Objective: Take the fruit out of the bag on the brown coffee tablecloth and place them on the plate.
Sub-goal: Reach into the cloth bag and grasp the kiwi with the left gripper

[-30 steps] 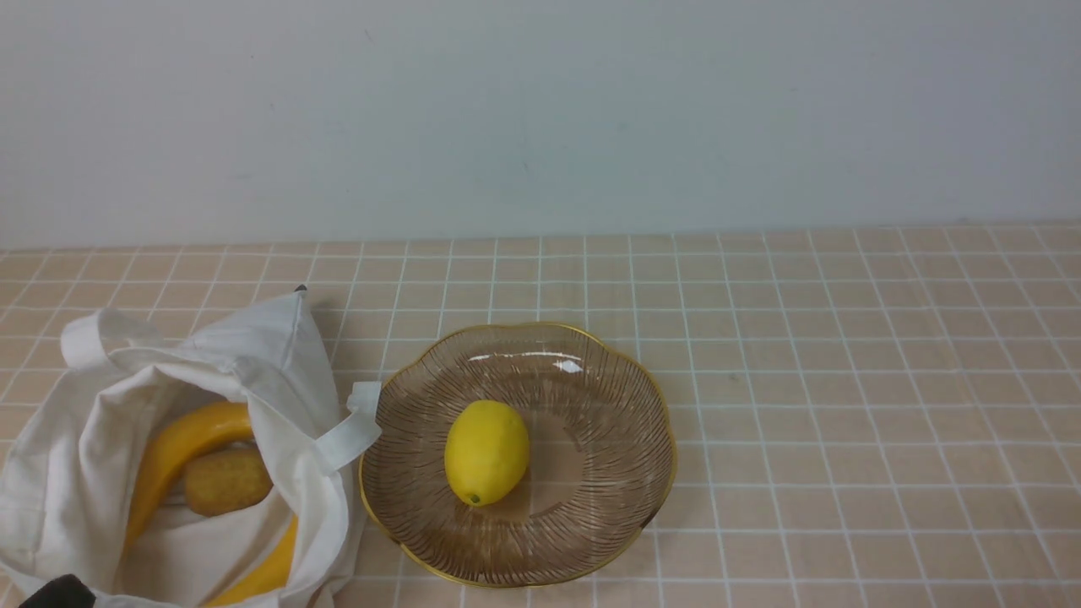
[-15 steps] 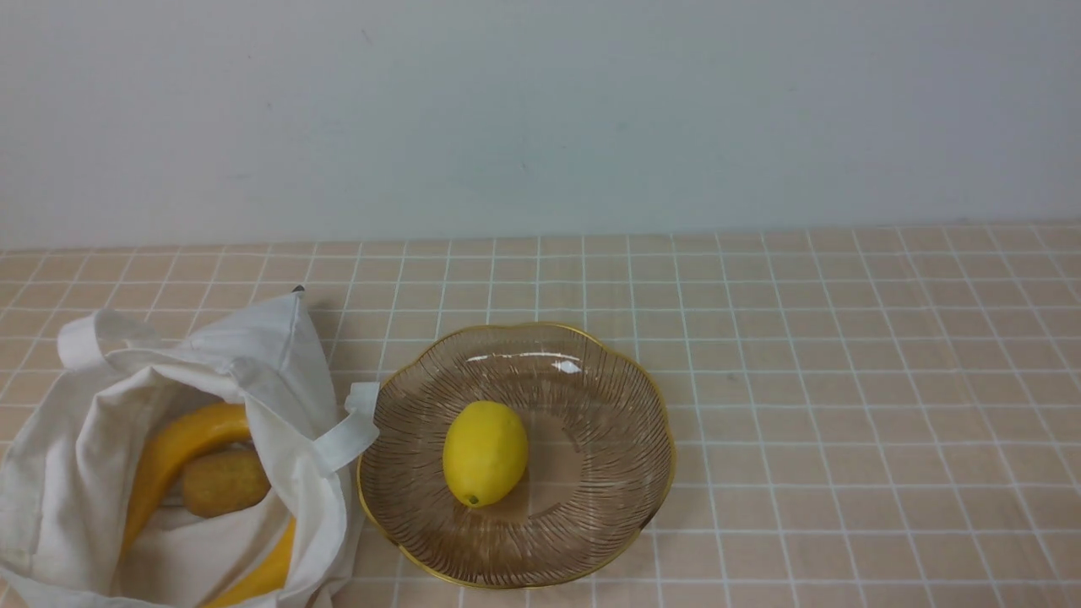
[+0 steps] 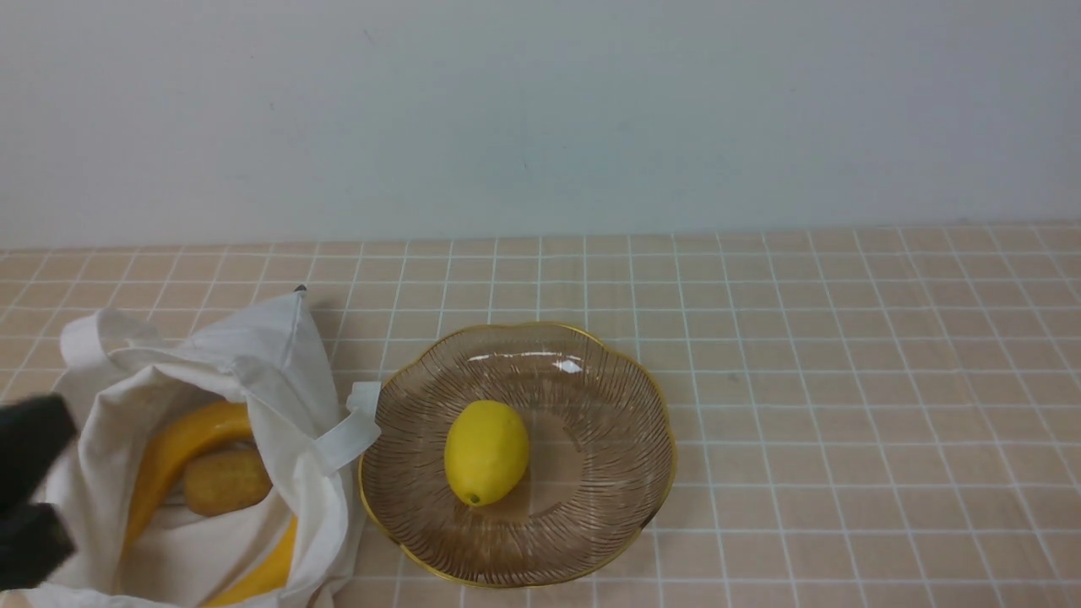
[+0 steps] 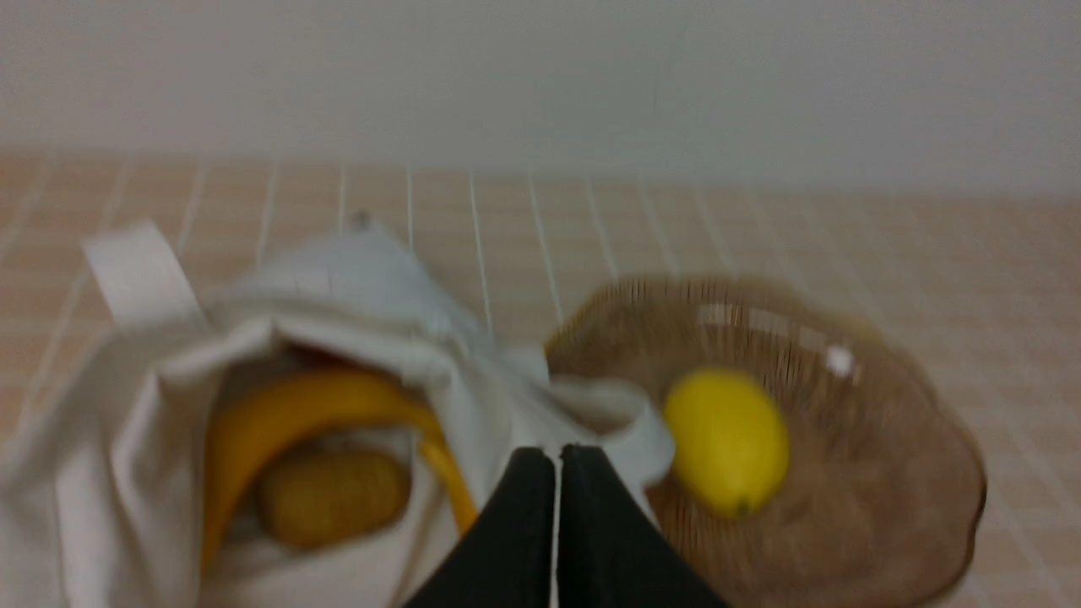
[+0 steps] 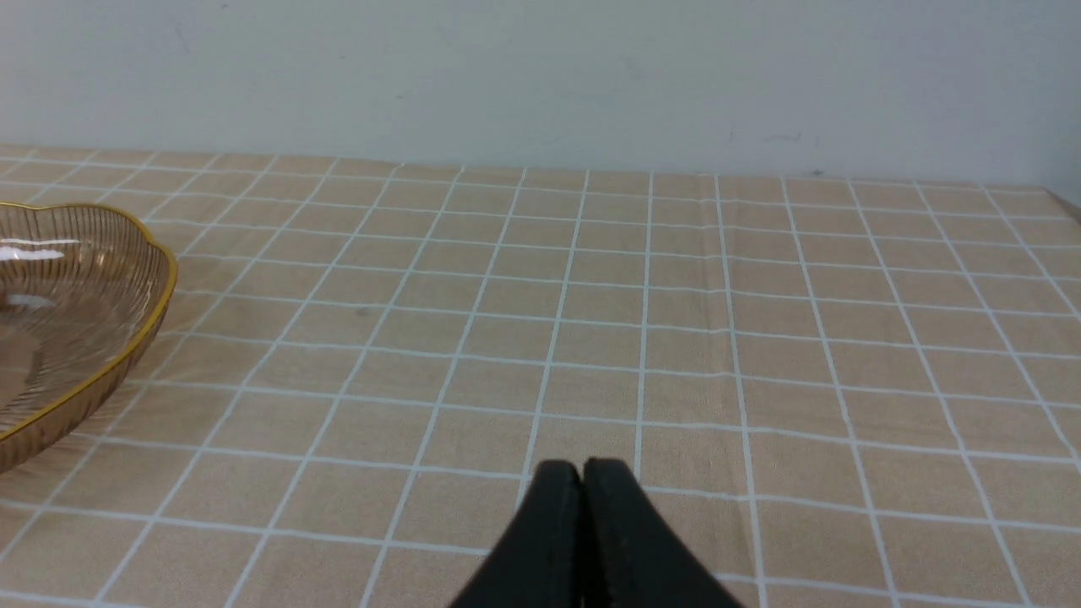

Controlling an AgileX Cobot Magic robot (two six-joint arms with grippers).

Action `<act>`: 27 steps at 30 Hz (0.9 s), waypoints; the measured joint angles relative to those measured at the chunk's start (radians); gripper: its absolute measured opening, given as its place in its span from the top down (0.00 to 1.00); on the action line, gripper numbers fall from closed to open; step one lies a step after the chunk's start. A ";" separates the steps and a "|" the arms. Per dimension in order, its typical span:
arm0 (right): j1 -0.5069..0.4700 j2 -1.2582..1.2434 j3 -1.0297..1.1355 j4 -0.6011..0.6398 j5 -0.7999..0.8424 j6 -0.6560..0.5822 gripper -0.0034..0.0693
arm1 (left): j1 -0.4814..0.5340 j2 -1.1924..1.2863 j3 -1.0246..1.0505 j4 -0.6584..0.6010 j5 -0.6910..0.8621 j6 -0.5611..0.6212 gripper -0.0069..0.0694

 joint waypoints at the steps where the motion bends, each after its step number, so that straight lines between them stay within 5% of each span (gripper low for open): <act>1: 0.000 0.000 0.000 0.000 0.000 0.000 0.97 | 0.000 0.030 -0.013 0.004 0.030 0.009 0.92; 6: 0.000 0.000 0.000 0.000 0.000 0.000 0.97 | 0.000 0.338 -0.119 0.092 0.220 0.153 0.92; 15: 0.000 0.000 0.000 0.000 0.000 0.000 0.97 | 0.000 0.751 -0.235 0.172 0.206 0.293 0.90; 20: 0.000 0.000 0.000 0.000 0.000 0.000 0.97 | 0.000 0.876 -0.282 0.207 0.075 0.274 0.77; 27: 0.000 0.000 0.000 0.000 0.000 0.000 0.97 | 0.000 0.996 -0.284 0.279 -0.050 0.271 0.45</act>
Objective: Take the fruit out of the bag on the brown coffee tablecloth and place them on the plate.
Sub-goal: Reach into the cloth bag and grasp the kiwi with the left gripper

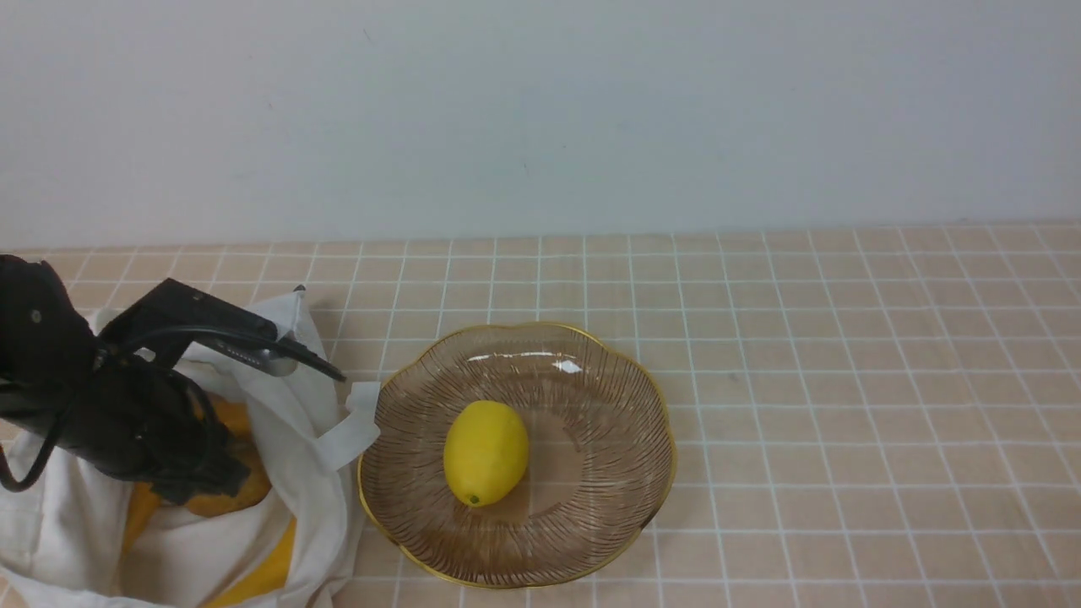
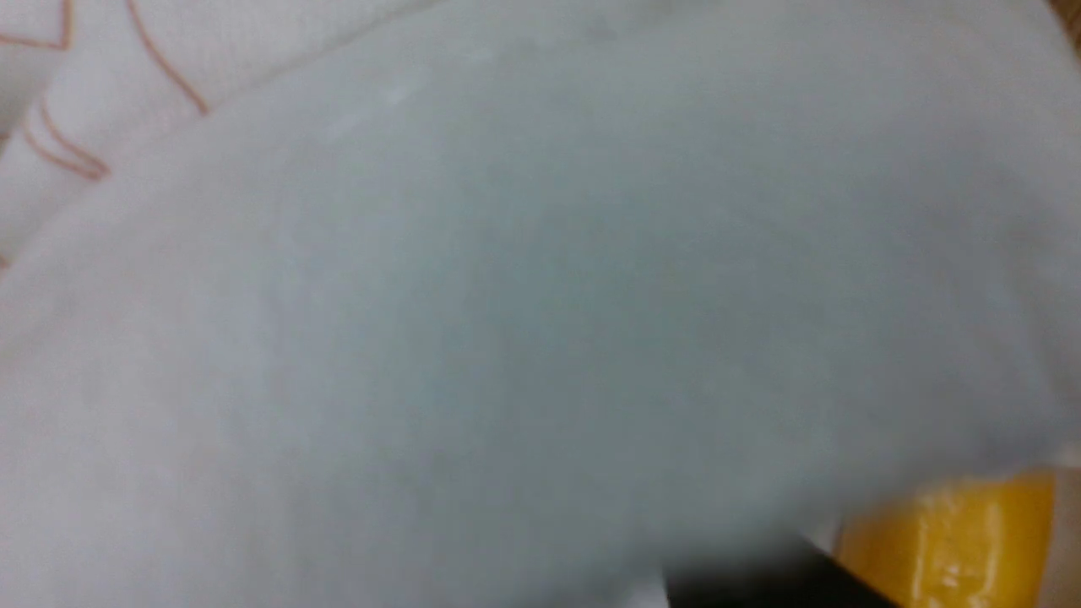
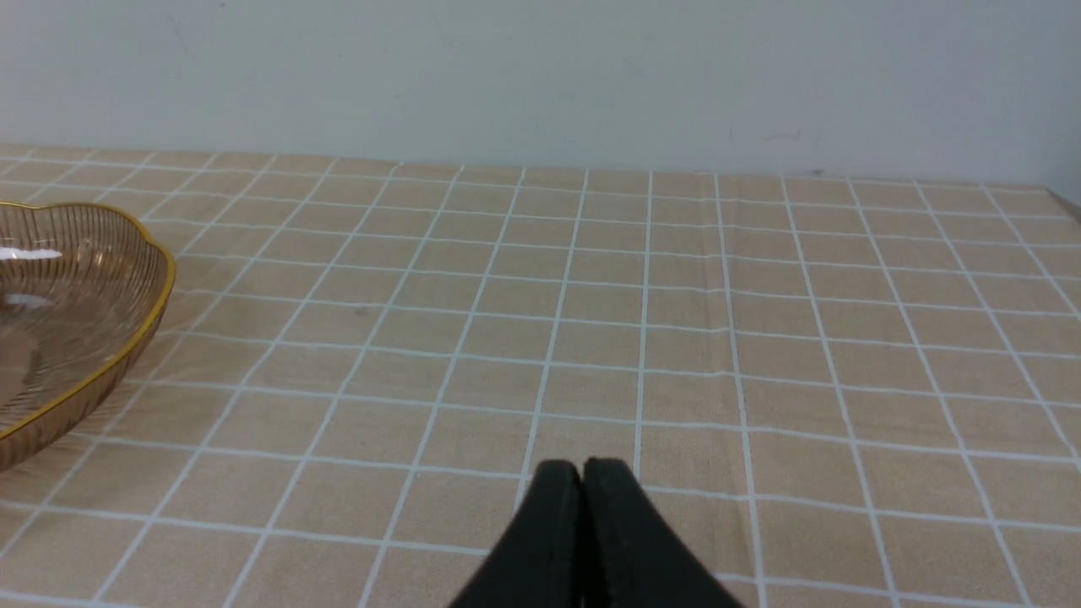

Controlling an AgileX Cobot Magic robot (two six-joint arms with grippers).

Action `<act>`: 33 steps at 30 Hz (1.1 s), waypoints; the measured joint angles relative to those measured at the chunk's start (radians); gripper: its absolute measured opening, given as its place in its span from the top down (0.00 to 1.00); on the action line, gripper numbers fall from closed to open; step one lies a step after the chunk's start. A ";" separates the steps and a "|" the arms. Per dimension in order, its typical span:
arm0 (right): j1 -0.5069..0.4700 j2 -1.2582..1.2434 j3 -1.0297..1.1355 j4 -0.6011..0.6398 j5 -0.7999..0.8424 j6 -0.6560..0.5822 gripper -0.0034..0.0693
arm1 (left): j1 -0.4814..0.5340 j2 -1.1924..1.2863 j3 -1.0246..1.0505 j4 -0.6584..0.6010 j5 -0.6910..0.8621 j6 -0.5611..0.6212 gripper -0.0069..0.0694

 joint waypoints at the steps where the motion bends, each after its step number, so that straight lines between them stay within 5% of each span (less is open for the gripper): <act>1: 0.000 0.000 0.000 0.000 0.000 0.000 0.97 | 0.000 0.014 0.000 0.001 -0.012 0.000 0.39; 6: 0.000 0.000 0.000 0.000 0.000 0.000 0.97 | -0.004 0.059 0.000 0.007 -0.048 -0.001 0.20; 10: 0.000 0.000 0.000 0.000 0.000 0.000 0.97 | -0.005 0.077 0.000 0.009 -0.074 -0.001 0.15; 33: 0.000 0.000 0.000 0.000 0.000 0.000 0.97 | -0.028 0.117 -0.015 0.061 -0.060 -0.040 0.23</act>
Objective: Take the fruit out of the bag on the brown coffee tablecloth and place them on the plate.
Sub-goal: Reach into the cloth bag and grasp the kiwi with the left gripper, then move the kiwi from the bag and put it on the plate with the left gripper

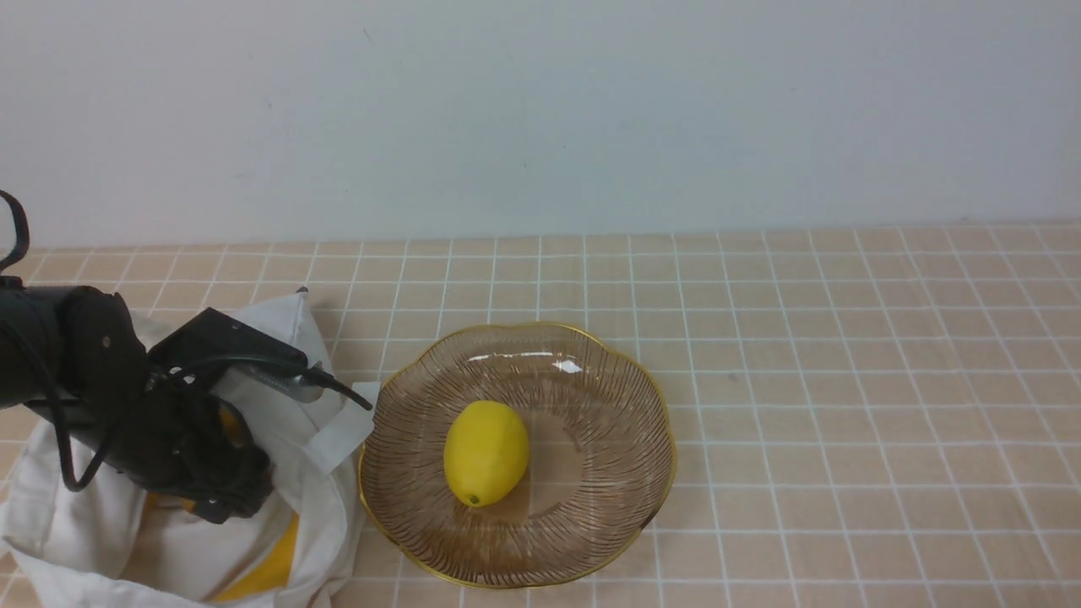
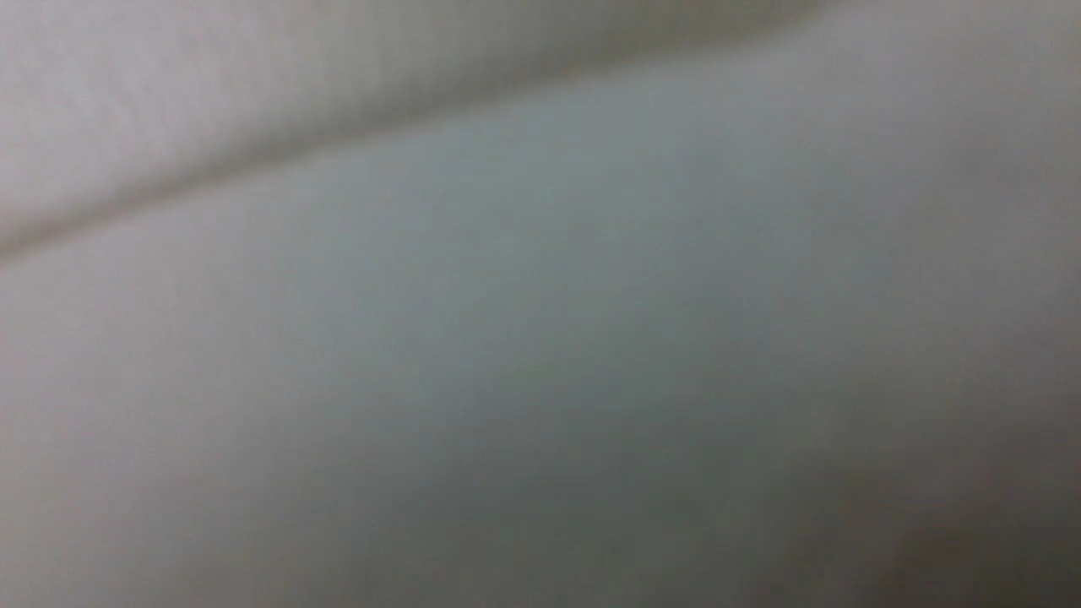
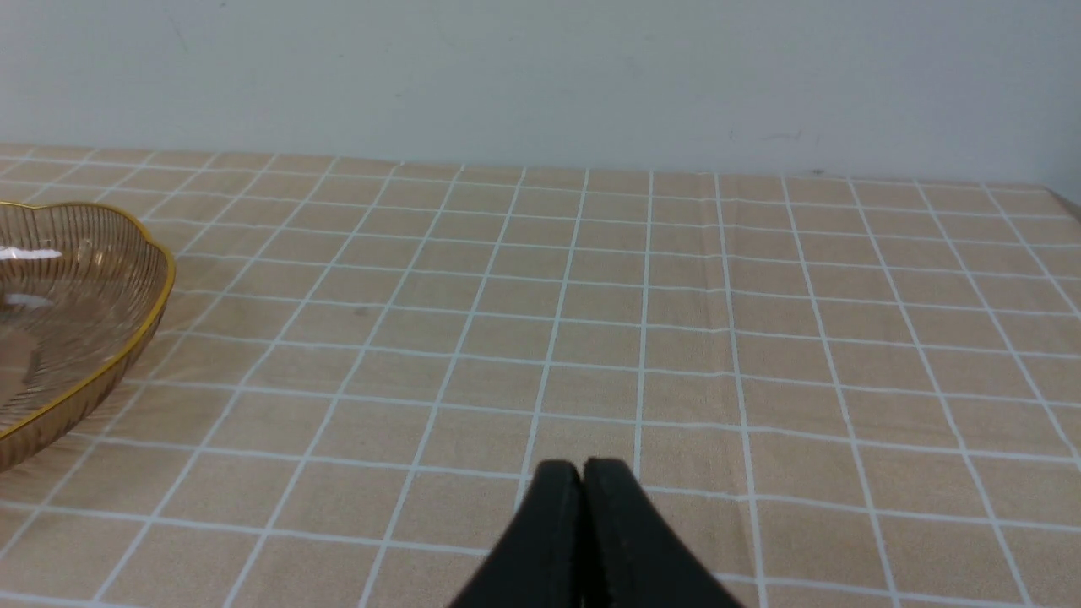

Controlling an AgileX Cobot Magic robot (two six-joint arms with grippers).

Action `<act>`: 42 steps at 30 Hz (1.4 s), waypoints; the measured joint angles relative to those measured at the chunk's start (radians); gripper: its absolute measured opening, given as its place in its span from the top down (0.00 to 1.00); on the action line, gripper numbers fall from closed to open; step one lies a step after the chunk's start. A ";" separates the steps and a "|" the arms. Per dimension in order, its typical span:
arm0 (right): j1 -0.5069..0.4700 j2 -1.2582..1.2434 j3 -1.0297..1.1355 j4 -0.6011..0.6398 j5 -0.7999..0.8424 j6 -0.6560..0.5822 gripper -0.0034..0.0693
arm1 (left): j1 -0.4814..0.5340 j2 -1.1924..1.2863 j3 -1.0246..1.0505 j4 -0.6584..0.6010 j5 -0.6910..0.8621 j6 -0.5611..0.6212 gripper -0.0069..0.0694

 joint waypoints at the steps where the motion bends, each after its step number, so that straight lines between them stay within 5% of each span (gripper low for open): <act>1: 0.000 0.000 0.000 0.000 0.000 0.000 0.97 | 0.000 -0.010 -0.005 0.004 0.019 -0.003 0.23; 20: 0.000 0.000 0.000 0.000 0.000 0.000 0.97 | -0.007 -0.374 -0.164 -0.110 0.663 -0.115 0.23; 24: 0.000 0.000 0.000 0.000 0.000 0.000 0.97 | -0.007 -0.487 -0.198 -0.231 0.666 -0.082 0.23; 32: 0.000 0.000 0.000 0.000 0.000 0.000 0.97 | -0.060 -0.491 -0.202 -0.661 0.545 0.329 0.23; 42: 0.000 0.000 0.000 0.000 0.000 0.000 0.97 | -0.330 -0.246 -0.162 -0.571 0.396 0.297 0.23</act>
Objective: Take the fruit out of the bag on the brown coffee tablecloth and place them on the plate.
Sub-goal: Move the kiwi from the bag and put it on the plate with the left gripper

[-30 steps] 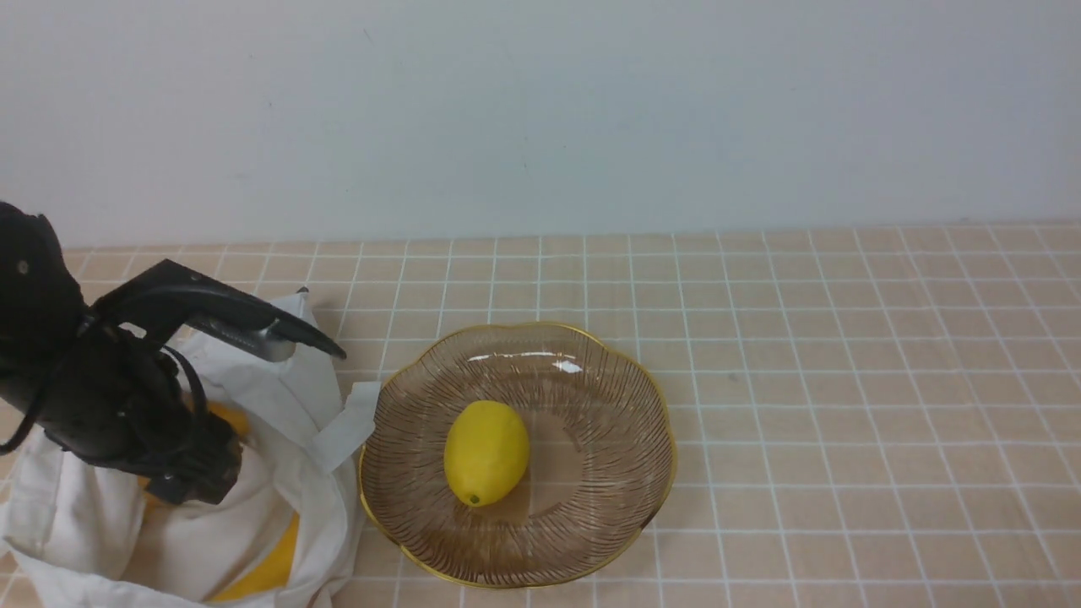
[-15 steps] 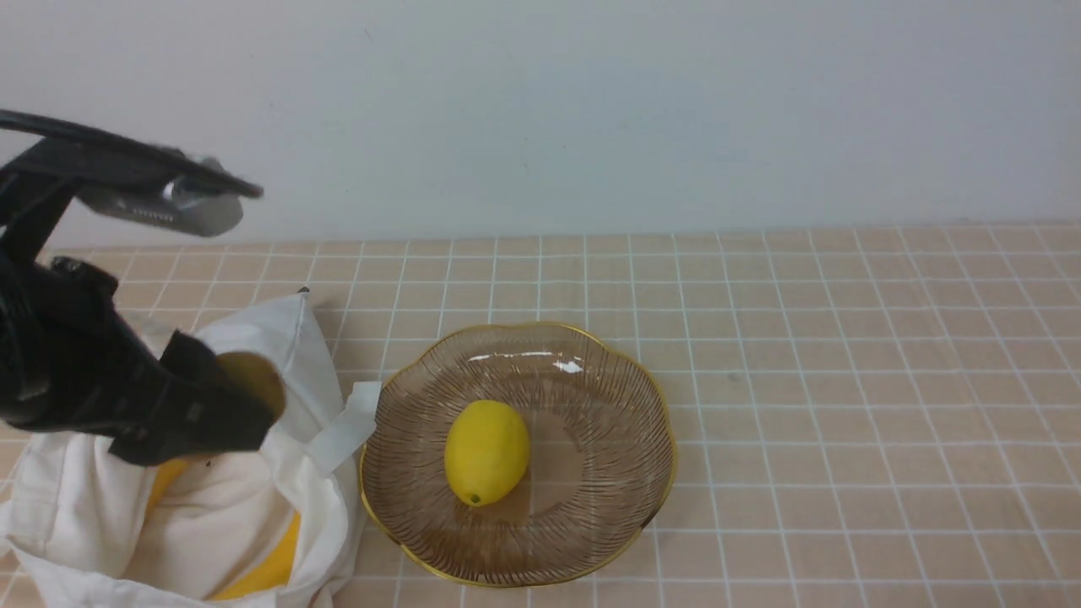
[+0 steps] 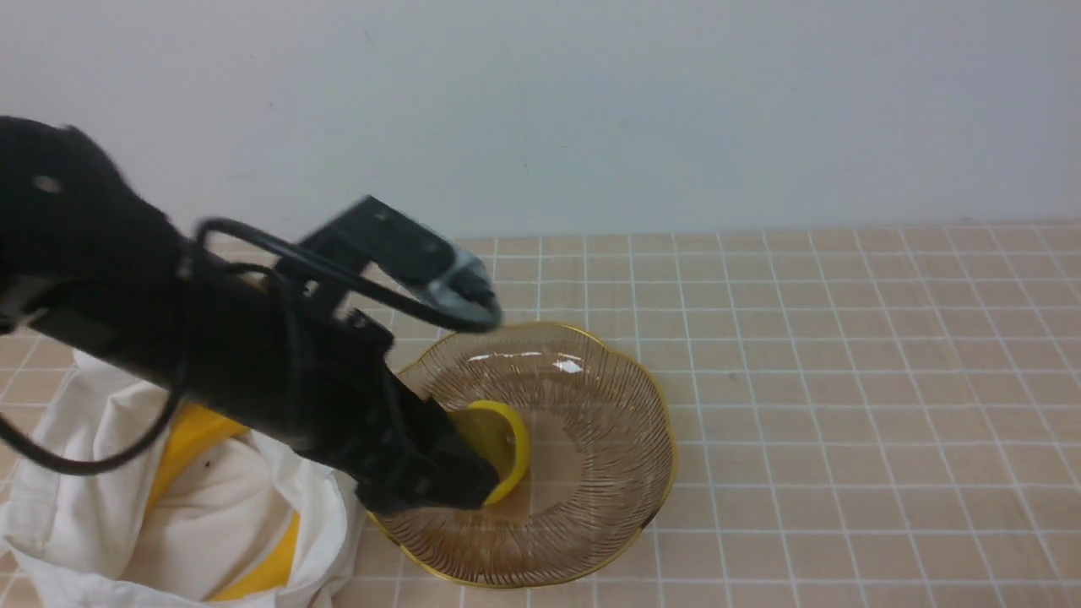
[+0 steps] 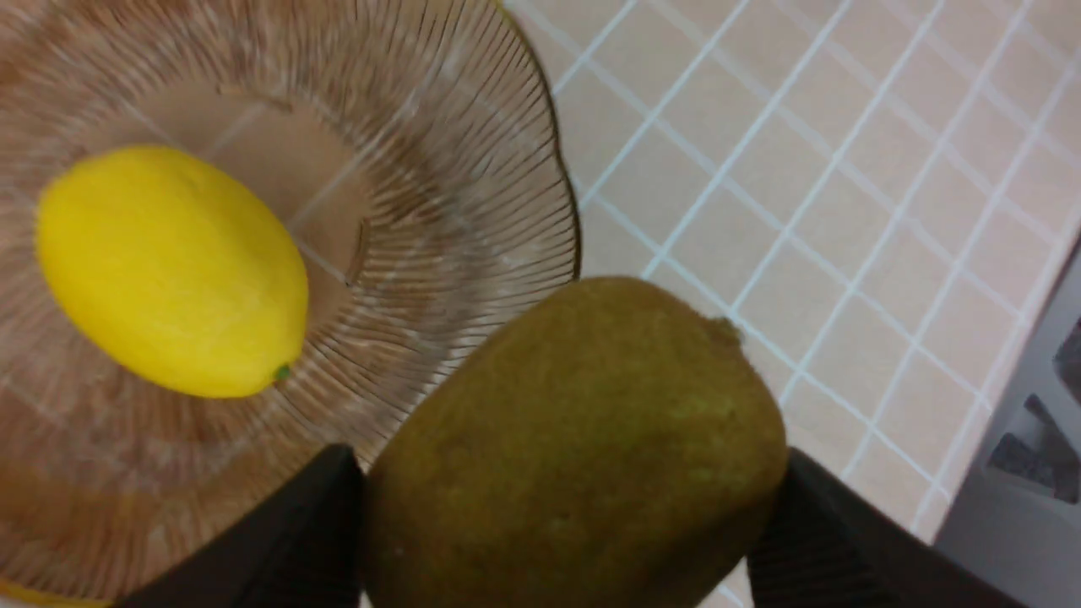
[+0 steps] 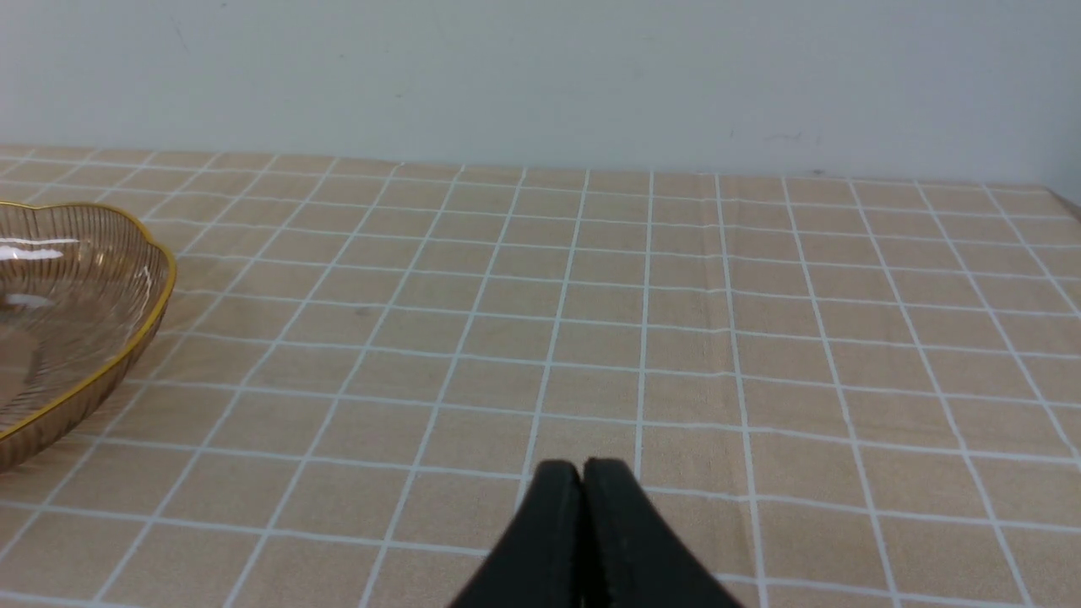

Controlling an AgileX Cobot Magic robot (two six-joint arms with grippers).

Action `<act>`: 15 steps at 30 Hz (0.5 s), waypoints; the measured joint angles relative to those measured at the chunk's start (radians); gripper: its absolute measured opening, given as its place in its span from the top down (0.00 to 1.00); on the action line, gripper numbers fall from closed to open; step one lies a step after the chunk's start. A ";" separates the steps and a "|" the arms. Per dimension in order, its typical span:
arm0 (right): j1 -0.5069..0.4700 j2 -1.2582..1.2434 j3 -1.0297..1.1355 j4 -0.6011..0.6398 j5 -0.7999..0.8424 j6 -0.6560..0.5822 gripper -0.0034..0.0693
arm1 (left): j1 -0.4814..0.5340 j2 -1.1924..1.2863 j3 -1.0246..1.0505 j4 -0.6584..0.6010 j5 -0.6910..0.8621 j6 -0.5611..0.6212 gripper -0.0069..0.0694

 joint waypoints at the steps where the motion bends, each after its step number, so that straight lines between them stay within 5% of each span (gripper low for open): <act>1: 0.000 0.000 0.000 0.000 0.000 0.000 0.97 | -0.014 0.020 0.000 0.006 -0.019 -0.017 0.23; 15: 0.000 0.000 0.000 0.000 0.000 0.000 0.97 | -0.105 0.314 0.000 0.016 -0.348 -0.139 0.19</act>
